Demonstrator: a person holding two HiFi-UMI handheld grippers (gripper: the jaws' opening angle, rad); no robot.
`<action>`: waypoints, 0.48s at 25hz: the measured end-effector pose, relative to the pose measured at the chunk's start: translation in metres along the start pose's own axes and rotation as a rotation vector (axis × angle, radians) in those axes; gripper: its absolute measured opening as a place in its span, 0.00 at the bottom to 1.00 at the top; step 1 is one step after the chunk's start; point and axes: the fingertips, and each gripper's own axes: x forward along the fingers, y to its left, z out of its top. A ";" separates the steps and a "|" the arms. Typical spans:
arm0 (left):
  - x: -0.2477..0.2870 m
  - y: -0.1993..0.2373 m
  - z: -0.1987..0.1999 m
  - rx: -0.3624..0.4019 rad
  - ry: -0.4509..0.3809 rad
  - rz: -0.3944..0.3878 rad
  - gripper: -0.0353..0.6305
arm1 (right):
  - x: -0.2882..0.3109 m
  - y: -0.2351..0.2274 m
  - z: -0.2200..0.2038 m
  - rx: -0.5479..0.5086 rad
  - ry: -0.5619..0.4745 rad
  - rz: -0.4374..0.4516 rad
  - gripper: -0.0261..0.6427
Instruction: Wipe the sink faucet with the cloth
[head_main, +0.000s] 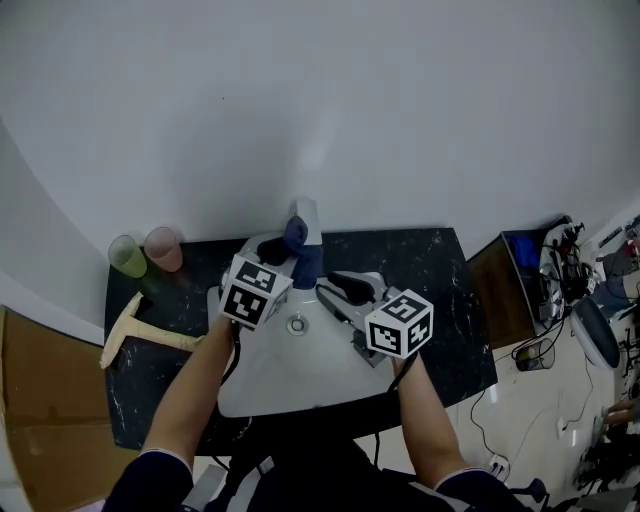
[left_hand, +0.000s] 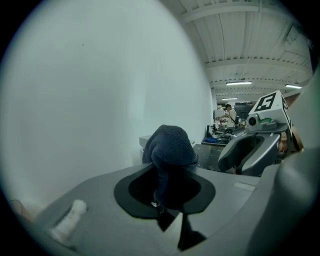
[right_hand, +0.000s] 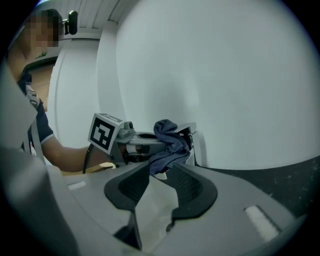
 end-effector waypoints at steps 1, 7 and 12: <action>0.002 0.004 0.000 -0.005 -0.008 0.015 0.15 | 0.001 -0.001 0.000 -0.002 -0.002 -0.009 0.26; 0.008 0.013 0.006 -0.022 -0.052 0.023 0.16 | 0.007 -0.009 0.004 0.000 -0.028 -0.050 0.26; 0.006 0.009 0.003 -0.029 -0.047 0.007 0.15 | 0.016 -0.012 0.008 -0.020 -0.021 -0.077 0.26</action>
